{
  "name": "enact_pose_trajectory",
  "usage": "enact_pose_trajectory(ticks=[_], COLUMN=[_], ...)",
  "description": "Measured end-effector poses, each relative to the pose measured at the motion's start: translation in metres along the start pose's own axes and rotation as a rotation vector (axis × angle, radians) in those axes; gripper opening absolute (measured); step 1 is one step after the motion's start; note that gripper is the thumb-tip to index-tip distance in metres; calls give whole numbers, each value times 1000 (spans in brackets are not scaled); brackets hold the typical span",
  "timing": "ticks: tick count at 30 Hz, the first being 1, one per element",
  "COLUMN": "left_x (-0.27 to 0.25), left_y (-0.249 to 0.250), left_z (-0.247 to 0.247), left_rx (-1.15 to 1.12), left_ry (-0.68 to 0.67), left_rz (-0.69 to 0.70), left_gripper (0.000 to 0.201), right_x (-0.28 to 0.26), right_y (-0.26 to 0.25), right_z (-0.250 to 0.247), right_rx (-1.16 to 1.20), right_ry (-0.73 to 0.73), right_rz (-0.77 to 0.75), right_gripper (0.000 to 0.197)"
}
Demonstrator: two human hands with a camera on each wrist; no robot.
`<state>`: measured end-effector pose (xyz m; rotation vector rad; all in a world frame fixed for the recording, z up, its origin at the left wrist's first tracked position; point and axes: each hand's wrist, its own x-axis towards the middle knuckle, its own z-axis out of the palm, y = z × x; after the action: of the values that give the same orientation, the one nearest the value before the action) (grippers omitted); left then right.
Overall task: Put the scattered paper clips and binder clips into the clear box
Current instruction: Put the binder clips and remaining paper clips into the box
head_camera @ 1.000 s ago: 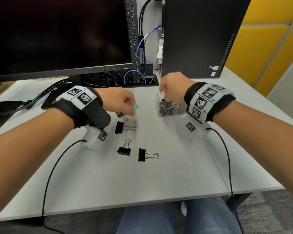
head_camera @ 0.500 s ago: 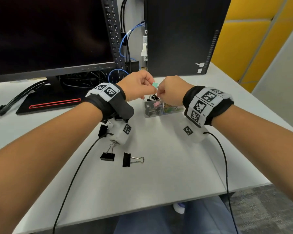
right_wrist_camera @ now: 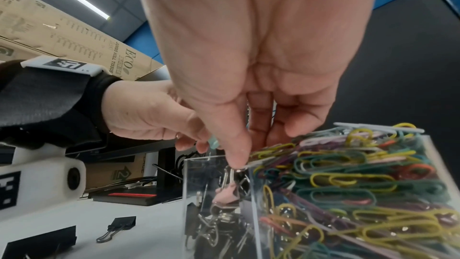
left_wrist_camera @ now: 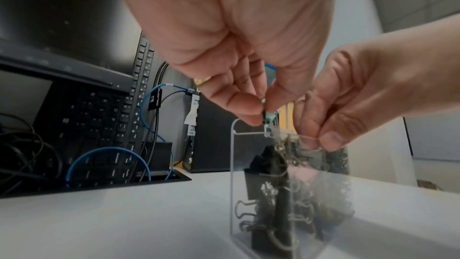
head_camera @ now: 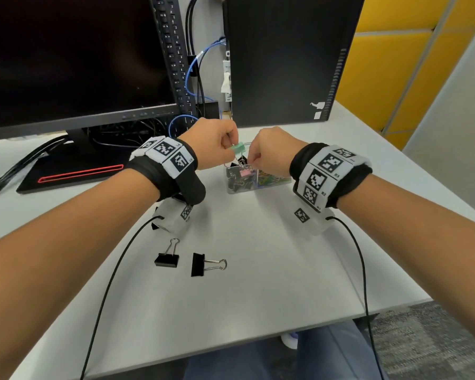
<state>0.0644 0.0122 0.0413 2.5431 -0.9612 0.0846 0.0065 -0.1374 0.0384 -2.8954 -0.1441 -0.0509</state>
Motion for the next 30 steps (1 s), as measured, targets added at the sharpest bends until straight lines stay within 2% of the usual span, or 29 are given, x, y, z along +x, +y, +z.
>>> enact_pose_trajectory(ticks=[5,11,14,18,20,23,27,30], left_x=[0,-7,-13,-22,-29,-43,-63,-75], left_y=[1,-2,-5,-13,-19,-30,-42,-52], left_z=[0,1,-1,-11,-18,-24,-18,-15], left_rx=[223,319,343,303,314,396,483,490], left_ry=[-51,-114,-99,-89,-149,-326,-548,-635], left_rz=[73,107,136,53,-6,-119,-222,-260], left_gripper=[13,28,29,28,23,18,15,30], right_x=[0,-1,-2,-7,-10,-16,-33,-47], right_y=[1,2,0,-12,-22,-37,-60,-77], right_z=[-2,-2,-2,-2,0,4,15,31], right_rx=[9,7,8,16,21,24,2,-46], right_ry=[-13,-23,-9,62,60,-14,-213,-403], right_rz=[-10,-15,-9,-68,-105,-168,-313,-417], right_gripper=[22,25,25,23,24,25,21,27])
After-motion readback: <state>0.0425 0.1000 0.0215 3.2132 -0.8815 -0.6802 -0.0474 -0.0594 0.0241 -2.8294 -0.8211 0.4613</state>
